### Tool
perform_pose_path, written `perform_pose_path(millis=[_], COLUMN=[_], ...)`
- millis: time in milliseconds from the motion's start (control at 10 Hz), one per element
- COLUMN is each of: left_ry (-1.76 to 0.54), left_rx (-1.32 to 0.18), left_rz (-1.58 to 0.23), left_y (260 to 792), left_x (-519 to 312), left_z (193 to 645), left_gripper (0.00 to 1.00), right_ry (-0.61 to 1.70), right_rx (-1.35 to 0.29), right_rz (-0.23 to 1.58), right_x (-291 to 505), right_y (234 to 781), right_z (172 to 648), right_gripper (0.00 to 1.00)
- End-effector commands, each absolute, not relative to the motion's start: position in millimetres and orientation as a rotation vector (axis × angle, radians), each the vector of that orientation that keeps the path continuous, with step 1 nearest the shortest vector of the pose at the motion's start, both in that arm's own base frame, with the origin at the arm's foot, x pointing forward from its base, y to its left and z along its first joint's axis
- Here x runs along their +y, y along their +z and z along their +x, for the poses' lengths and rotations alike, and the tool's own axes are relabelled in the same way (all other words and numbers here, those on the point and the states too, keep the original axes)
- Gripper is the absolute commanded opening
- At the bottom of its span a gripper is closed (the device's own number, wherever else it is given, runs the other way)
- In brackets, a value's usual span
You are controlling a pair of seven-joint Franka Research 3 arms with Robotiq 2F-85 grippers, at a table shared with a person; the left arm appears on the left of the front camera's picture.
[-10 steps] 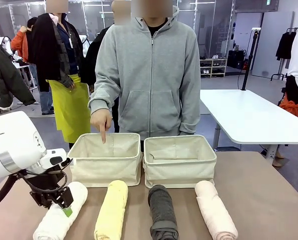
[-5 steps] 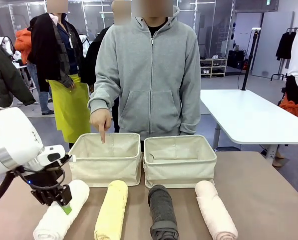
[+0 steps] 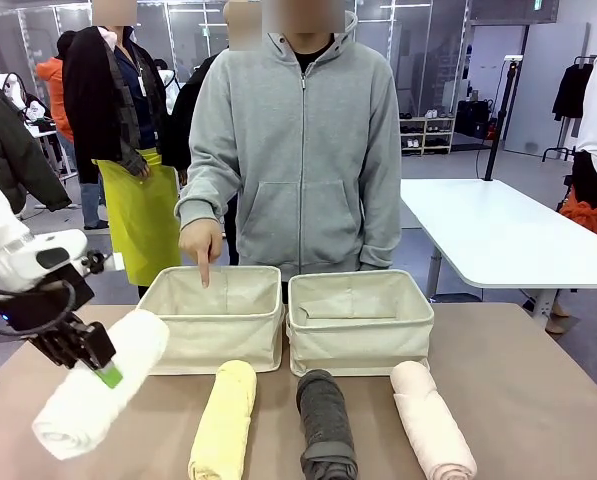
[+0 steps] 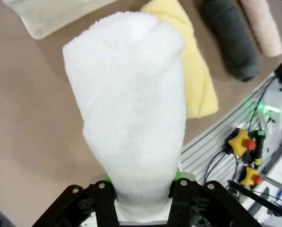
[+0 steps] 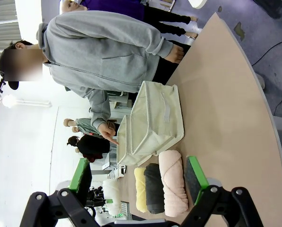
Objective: Divide the towels into two baskets.
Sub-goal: Pick up one hotel-folded towel and place it in the Fabric basket indicated by the person.
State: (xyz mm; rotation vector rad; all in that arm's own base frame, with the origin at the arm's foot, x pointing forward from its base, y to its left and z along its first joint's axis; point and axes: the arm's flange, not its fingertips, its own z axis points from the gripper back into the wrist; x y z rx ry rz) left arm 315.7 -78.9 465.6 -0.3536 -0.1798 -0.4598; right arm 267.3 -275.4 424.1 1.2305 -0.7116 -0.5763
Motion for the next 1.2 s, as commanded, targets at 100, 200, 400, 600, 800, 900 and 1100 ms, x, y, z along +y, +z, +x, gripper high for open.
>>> perform_pose_path(millis=[100, 200, 400, 600, 800, 900, 1100], left_ry=[-0.491, -0.468, -0.468, -0.468, -0.566, -0.660, -0.791], left_rx=[-0.221, -0.212, -0.212, -0.212, -0.242, -0.242, -0.254], left_rz=[-0.390, -0.351, -0.351, -0.351, -0.277, -0.222, -0.190], left_y=[477.7, 476.7, 476.7, 476.7, 494.9, 508.3, 525.4], left_x=[-67.9, -76.8, -76.8, -76.8, -87.2, -100.1, -126.0], left_z=[313.1, 311.0, 311.0, 311.0, 322.0, 342.2, 373.3], left_gripper=[0.47, 0.47, 0.47, 0.47, 0.47, 0.47, 0.47], right_ry=[-0.569, -0.569, -0.569, -0.569, -0.569, -0.569, -0.569], right_rx=[-0.729, -0.729, -0.729, -0.729, -0.729, -0.729, -0.729], right_rz=[1.242, 1.242, 1.242, 1.242, 1.242, 1.242, 1.242], right_x=[-274.7, -274.7, -274.7, -274.7, -274.7, -274.7, -274.7], right_y=[425.9, 425.9, 425.9, 425.9, 425.9, 425.9, 425.9], right_z=[265.9, 265.9, 265.9, 265.9, 265.9, 265.9, 265.9], right_gripper=[1.00, 1.00, 1.00, 1.00, 1.00, 1.00, 1.00])
